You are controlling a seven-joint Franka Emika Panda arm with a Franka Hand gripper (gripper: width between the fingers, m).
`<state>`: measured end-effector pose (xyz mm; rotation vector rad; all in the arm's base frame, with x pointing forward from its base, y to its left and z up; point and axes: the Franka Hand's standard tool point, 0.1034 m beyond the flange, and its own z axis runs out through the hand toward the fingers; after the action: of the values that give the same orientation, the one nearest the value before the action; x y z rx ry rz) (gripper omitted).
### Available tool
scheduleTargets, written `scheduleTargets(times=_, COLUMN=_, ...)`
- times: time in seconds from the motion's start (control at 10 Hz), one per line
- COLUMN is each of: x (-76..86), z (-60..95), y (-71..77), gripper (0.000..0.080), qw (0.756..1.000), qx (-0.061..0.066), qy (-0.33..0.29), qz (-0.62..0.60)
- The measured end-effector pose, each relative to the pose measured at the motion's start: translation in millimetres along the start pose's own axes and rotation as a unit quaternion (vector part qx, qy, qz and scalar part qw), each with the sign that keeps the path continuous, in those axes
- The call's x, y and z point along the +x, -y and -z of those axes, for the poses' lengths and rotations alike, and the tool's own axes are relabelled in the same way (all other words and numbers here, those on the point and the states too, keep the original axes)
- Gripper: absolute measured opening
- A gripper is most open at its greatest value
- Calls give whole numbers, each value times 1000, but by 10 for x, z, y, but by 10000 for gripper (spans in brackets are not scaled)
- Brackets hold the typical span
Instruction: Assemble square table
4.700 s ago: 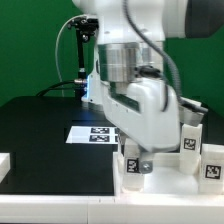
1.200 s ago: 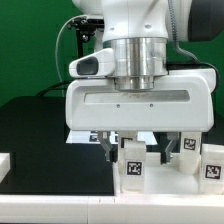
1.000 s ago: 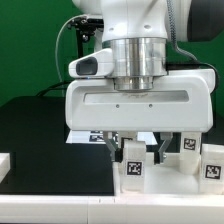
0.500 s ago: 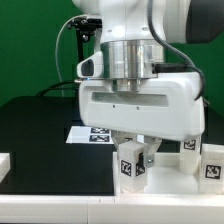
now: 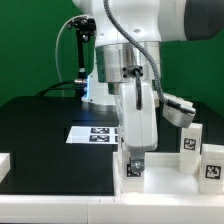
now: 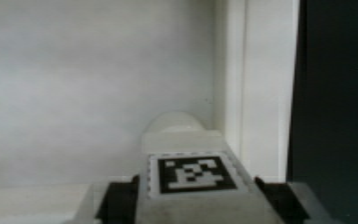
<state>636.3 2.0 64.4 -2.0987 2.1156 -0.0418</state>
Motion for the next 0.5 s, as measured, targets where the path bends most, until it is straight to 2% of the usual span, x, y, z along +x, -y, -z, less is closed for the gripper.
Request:
scheduleTargets(times=0.1, x=-1, z=-5, y=-3, gripper=395, qw=1000, qx=0, qy=0, qz=23)
scheduleTargets(times=0.2, x=-3, z=-8, y=-16, gripper=395, qw=993, qx=-3, qy=-3, qz=117)
scheduleTargets(times=0.3, x=7, z=14, y=-15, gripper=556, qw=971, qx=-4, qy=0, qz=239)
scheduleTargets(times=0.4, x=27, z=37, y=-7, gripper=630, qw=955, qx=-3, qy=3, qz=296)
scheduleTargets(times=0.5, x=23, z=20, y=-17, gripper=630, qw=954, qx=-5, qy=2, qz=301)
